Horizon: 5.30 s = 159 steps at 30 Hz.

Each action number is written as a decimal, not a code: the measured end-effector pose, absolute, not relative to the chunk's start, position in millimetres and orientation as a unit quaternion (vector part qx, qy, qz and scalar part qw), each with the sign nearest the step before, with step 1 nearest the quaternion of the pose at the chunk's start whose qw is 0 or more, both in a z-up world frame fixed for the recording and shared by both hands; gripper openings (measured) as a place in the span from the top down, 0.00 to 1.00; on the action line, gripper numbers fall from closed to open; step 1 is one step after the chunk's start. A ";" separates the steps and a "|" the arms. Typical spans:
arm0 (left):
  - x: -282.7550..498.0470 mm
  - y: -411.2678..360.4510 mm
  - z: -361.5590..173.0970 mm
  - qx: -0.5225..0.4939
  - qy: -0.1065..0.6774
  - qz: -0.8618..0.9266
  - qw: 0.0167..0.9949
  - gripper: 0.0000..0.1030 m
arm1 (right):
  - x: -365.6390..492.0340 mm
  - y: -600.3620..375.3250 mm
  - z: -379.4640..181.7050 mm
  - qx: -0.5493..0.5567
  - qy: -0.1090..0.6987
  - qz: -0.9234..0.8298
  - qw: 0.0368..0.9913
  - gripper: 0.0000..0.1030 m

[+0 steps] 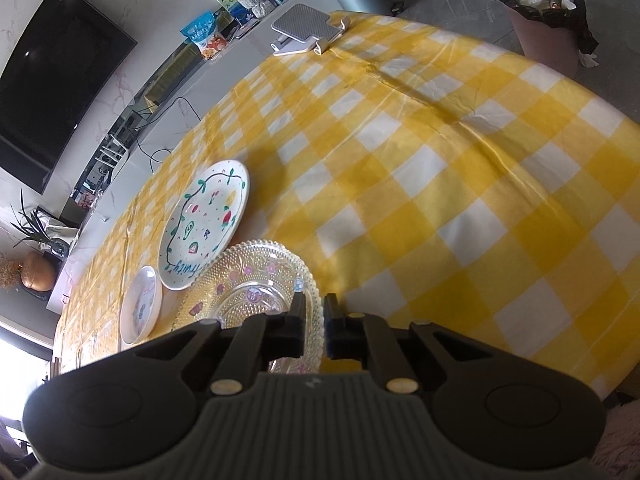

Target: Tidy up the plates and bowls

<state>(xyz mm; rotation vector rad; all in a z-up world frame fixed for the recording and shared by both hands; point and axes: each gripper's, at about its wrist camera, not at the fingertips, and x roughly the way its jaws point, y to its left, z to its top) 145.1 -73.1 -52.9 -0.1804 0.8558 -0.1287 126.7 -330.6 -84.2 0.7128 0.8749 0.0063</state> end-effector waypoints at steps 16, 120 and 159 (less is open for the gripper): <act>115.3 -68.0 -22.2 -0.093 0.389 -0.097 0.911 0.80 | 96.2 -340.5 -52.1 0.357 0.378 0.019 0.854 0.97; 244.8 -65.6 30.9 -0.024 0.471 -0.152 0.868 0.58 | 216.1 -300.4 -37.4 0.264 0.416 0.085 0.866 0.70; 361.7 -37.5 -50.2 -0.010 0.562 -0.194 0.804 0.79 | 268.6 -319.9 -102.0 0.362 0.429 0.105 0.821 0.86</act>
